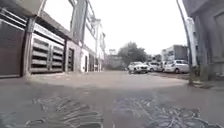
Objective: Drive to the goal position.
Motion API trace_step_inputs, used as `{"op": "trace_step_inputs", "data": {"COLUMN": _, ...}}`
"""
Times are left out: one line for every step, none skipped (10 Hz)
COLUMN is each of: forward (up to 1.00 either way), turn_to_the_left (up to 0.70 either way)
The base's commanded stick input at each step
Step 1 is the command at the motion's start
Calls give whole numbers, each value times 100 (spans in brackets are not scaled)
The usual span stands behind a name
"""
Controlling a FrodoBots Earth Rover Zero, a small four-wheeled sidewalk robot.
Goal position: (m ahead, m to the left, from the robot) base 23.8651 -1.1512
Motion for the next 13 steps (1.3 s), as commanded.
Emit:
{"op": "trace_step_inputs", "data": {"forward": 100, "turn_to_the_left": 6}}
{"op": "trace_step_inputs", "data": {"forward": 100, "turn_to_the_left": 6}}
{"op": "trace_step_inputs", "data": {"forward": 100, "turn_to_the_left": 6}}
{"op": "trace_step_inputs", "data": {"forward": 100, "turn_to_the_left": 6}}
{"op": "trace_step_inputs", "data": {"forward": 100, "turn_to_the_left": 6}}
{"op": "trace_step_inputs", "data": {"forward": 100, "turn_to_the_left": 6}}
{"op": "trace_step_inputs", "data": {"forward": 100, "turn_to_the_left": 6}}
{"op": "trace_step_inputs", "data": {"forward": 100, "turn_to_the_left": 6}}
{"op": "trace_step_inputs", "data": {"forward": 100, "turn_to_the_left": 6}}
{"op": "trace_step_inputs", "data": {"forward": 100, "turn_to_the_left": 6}}
{"op": "trace_step_inputs", "data": {"forward": 100, "turn_to_the_left": 6}}
{"op": "trace_step_inputs", "data": {"forward": 100, "turn_to_the_left": 4}}
{"op": "trace_step_inputs", "data": {"forward": 100, "turn_to_the_left": -20}}
